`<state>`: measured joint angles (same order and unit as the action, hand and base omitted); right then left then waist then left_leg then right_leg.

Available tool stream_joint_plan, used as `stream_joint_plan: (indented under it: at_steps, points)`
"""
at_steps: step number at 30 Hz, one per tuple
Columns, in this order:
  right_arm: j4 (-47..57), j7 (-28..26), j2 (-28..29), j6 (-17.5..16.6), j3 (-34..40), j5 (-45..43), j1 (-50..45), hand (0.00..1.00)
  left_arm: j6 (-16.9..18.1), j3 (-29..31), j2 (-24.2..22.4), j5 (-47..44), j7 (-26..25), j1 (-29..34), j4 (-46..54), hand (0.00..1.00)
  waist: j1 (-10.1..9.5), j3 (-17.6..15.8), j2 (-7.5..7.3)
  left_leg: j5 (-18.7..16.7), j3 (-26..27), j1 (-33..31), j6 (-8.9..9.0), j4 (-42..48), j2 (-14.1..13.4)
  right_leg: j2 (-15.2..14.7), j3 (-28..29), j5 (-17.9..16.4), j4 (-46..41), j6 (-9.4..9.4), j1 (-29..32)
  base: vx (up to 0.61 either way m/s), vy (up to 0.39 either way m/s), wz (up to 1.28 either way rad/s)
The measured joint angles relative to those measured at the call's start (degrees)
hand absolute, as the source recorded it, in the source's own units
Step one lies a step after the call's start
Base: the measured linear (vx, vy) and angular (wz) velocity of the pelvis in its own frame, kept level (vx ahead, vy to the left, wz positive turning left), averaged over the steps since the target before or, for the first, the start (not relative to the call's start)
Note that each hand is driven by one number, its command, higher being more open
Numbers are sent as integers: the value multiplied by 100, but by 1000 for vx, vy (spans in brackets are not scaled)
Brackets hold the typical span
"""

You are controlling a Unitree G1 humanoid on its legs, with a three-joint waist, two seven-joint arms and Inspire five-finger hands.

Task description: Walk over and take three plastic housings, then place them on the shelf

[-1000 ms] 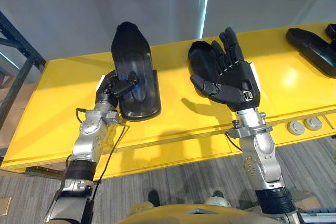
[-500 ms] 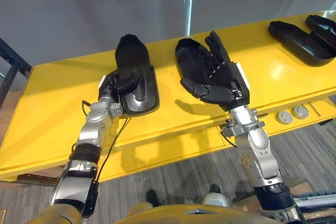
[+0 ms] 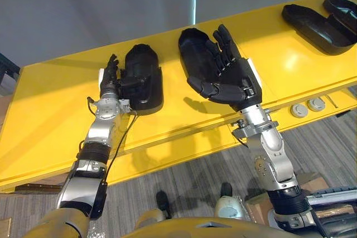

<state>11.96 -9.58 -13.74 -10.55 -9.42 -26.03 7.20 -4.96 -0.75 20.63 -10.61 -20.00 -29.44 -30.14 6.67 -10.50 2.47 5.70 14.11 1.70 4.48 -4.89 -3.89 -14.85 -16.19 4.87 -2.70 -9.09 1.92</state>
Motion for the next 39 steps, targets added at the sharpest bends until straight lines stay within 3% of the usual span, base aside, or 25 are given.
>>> stream_joint_plan:
  at_steps: [7, 10, 13, 15, 20, 23, 26, 31, 34, 36, 37, 39]
  points:
    - [15, 22, 46, 0, -41, 4, -69, 100, -139, 583, -64, 225, -1226, 1, -39, 100, -8, -32, 3, -6, 60, 63, 9, 0, -10, 14, 67, 5, 0, 7, -17, -11, -5, -5]
    - [25, 14, 98, -3, -38, 7, -188, 100, -21, 763, -68, 187, -1464, 14, -10, 100, -34, -33, 2, -6, 31, 73, 9, 3, -8, 13, 42, 5, 5, 7, -49, -5, -6, 5]
    - [26, 7, 217, -4, -26, 40, -206, 100, 197, 1029, -201, 69, -1498, 188, 880, 100, -43, -32, 2, -6, -38, 96, 9, 5, -5, 8, -67, 5, 42, 7, -141, 3, -9, 12]
    - [32, -14, 289, -11, -43, 92, -199, 100, 660, 1009, -325, -94, -1289, 481, 2022, 100, -85, -32, 2, -14, -76, 169, 19, 5, -5, 9, -111, 5, 94, 6, -266, 11, -4, 9]
    - [77, 17, 329, -29, -89, 333, -177, 100, 1243, 822, -504, -590, -462, 741, 3829, 100, -181, -19, 15, -49, -164, 317, 55, -14, 0, 10, -252, 10, 213, -2, -545, -10, -1, 8]
    - [297, 80, 329, -46, -164, 341, -169, 100, 1315, 630, -505, -939, 268, 1061, 4684, 100, -204, -6, 31, -52, -221, 338, 59, -17, 3, 11, -381, 15, 317, -10, -659, -15, 0, 11]
    - [378, 181, 326, -108, -208, 540, -166, 100, 1306, 498, -506, -939, 788, 1249, 4878, 100, -250, 50, 56, -53, -273, 360, 60, -19, 2, 19, -459, 24, 378, -19, -749, 2, 1, 9]
    - [376, 294, 319, -128, -198, 602, -212, 100, 1311, 613, -504, -912, 1084, 1680, 5027, 100, -279, 212, 62, -53, -359, 320, 61, -20, -5, 31, -578, 25, 415, -18, -798, 17, -1, 11]
    - [376, 426, 292, -268, -156, 1186, -451, 100, 1482, 821, -504, -664, 1155, 2294, 5339, 100, -355, 331, 21, -54, -425, 274, 66, -19, -52, 57, -653, 27, 465, -16, -821, 37, -20, 12]
    - [376, 756, 289, -321, -115, 1629, -755, 100, 1871, 927, -598, -666, 1182, 2878, 5568, 100, -408, 369, -29, -58, -486, 279, 72, -19, -59, 68, -725, 25, 493, -14, -887, 31, -16, 13]
    - [368, 1496, 514, -499, 426, 1664, -1344, 100, 2637, 1119, -1315, -682, 1193, 4083, 5727, 100, -522, 637, -268, -91, -321, 269, 122, -22, -96, 92, -780, -1, 500, 12, -908, 6, -2, 6]
    - [368, 1496, 514, -499, 426, 1664, -1344, 100, 2637, 1119, -1315, -682, 1193, 4083, 5727, 100, -523, 637, -268, -91, -321, 269, 121, -22, -96, 93, -780, -1, 500, 12, -908, 0, 0, 0]
